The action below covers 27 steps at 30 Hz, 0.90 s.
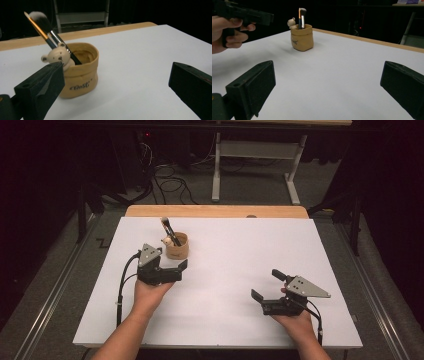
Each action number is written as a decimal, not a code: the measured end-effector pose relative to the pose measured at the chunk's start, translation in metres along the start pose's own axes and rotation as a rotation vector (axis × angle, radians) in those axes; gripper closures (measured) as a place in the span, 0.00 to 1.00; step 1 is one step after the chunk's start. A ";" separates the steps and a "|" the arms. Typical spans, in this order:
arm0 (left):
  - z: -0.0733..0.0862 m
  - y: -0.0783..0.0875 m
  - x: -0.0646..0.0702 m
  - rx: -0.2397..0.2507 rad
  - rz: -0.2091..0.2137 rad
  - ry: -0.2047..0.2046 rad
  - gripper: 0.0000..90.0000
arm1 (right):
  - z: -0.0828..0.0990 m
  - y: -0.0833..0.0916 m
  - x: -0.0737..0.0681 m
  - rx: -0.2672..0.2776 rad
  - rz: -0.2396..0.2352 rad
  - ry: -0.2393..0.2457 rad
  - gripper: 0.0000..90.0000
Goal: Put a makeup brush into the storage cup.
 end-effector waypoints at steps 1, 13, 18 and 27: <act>0.003 0.003 0.000 -0.004 0.002 -0.005 0.01 | 0.000 0.000 0.000 0.000 -0.001 -0.001 0.00; 0.024 0.037 -0.005 -0.027 0.026 -0.029 0.02 | 0.001 0.002 0.004 -0.003 0.018 -0.006 0.00; 0.030 0.058 -0.013 -0.021 0.022 -0.044 0.02 | 0.002 0.004 0.006 -0.006 0.032 -0.012 0.00; 0.060 0.089 -0.026 -0.002 0.014 -0.039 0.00 | 0.003 0.007 0.008 -0.009 0.057 -0.011 0.00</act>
Point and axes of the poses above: each handheld gripper's, and its own axes: y roughly backward along the jaws, z roughly out of its underside, x roughly to its right, the point moved 4 cm from there along -y, roughly forward along the jaws, and after that the axes turned 6 degrees about -z, right-handed, at the moved point
